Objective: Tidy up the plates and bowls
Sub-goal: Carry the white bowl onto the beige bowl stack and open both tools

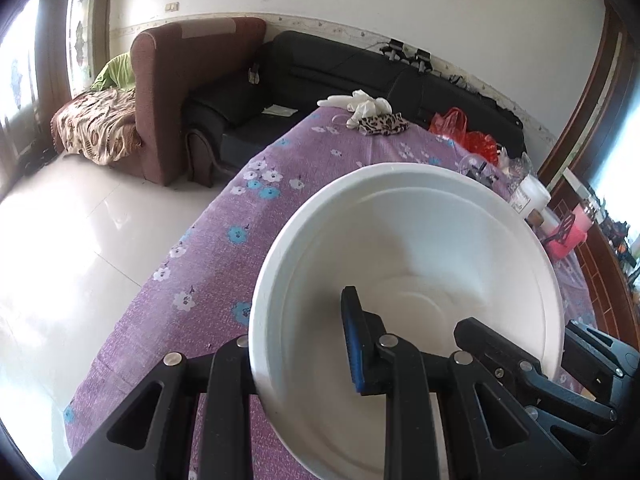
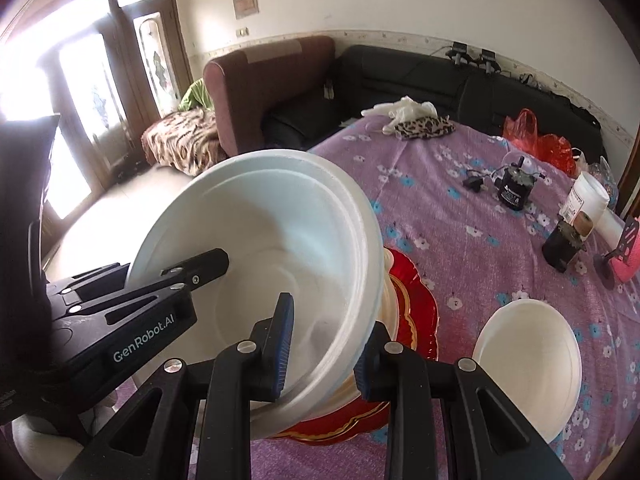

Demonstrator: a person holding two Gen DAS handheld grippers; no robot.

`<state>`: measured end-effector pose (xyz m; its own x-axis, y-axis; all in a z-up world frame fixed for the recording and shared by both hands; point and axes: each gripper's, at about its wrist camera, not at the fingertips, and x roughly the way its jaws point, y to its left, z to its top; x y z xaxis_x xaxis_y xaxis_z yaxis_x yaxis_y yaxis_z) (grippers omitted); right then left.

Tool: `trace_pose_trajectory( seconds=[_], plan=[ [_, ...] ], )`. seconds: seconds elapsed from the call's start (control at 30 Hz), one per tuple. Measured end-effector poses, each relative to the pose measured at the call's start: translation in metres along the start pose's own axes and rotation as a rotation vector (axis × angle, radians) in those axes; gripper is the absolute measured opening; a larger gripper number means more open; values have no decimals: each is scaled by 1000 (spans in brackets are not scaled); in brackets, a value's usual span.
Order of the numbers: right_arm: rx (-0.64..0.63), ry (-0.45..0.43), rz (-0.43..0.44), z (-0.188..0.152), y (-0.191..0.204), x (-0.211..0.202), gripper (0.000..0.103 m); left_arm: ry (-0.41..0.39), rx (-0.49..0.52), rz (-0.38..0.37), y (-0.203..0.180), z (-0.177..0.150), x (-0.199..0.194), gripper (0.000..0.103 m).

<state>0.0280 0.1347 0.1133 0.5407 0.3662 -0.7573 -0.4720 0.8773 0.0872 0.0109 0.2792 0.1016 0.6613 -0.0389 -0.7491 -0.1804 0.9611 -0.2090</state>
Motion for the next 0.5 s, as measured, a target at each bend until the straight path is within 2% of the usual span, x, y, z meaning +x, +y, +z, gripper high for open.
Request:
trace_pose_trajectory(
  seconds=[0.17,0.23,0.3,0.5],
  plan=[
    [5,8,-27,-1,-4,6,29,15,13,23,-4,-3,8,29],
    [12,3,-36,-2,-4,6,29,17,5,27,-2,-2,11,41],
    [22,0,-43,-2,-6,7,30,9,-3,33,0,-2,9,49],
    [89,-38,-4,-3,-17,3,55,-28,-28,29,8,-2,-4,62]
  ],
)
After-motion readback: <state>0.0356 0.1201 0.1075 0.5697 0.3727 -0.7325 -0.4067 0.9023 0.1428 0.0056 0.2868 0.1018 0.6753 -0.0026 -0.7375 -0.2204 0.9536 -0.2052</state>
